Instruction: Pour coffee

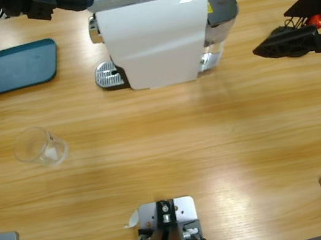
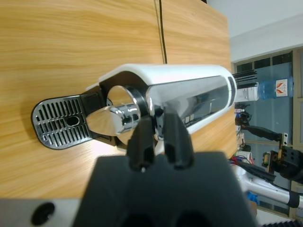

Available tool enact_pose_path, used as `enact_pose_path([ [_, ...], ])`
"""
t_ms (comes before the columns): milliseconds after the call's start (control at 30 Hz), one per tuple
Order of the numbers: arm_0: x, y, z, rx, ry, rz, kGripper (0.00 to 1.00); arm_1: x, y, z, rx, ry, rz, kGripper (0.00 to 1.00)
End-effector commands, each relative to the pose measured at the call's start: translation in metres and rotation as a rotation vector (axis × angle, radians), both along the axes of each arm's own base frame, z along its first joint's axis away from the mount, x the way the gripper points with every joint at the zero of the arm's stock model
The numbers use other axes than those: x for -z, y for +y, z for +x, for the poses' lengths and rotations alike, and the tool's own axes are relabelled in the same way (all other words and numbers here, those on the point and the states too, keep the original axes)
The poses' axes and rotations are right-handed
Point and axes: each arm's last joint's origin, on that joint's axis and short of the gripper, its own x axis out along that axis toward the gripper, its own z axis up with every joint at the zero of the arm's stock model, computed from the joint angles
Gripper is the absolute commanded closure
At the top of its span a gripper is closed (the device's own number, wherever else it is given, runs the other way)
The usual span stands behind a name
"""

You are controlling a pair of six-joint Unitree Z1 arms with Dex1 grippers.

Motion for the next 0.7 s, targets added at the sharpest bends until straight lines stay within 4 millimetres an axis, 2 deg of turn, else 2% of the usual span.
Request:
enact_pose_path([
  [33, -0.020, -0.007, -0.010, 0.078, -0.039, -0.081, 1.000, 0.012, 0.002, 0.001, 0.009, 0.031, -0.031, 0.013],
  [267, -0.061, -0.019, -0.008, 0.074, -0.098, -0.189, 1.000, 0.011, 0.002, 0.000, 0.010, 0.029, -0.028, 0.018],
  [500, -0.075, -0.028, -0.010, 0.084, -0.112, -0.241, 1.000, 0.011, 0.001, -0.001, 0.010, 0.027, -0.027, 0.018],
  [633, -0.087, -0.044, -0.015, 0.231, -0.224, -0.320, 1.000, 0.011, 0.001, 0.000, 0.010, 0.027, -0.027, 0.018],
  [667, -0.088, -0.049, -0.018, 0.280, -0.276, -0.309, 0.845, 0.011, 0.001, -0.001, 0.013, 0.023, -0.027, 0.018],
  [700, -0.088, -0.052, -0.020, 0.329, -0.339, -0.283, 0.327, 0.010, 0.000, -0.001, 0.018, 0.015, -0.028, 0.018],
])
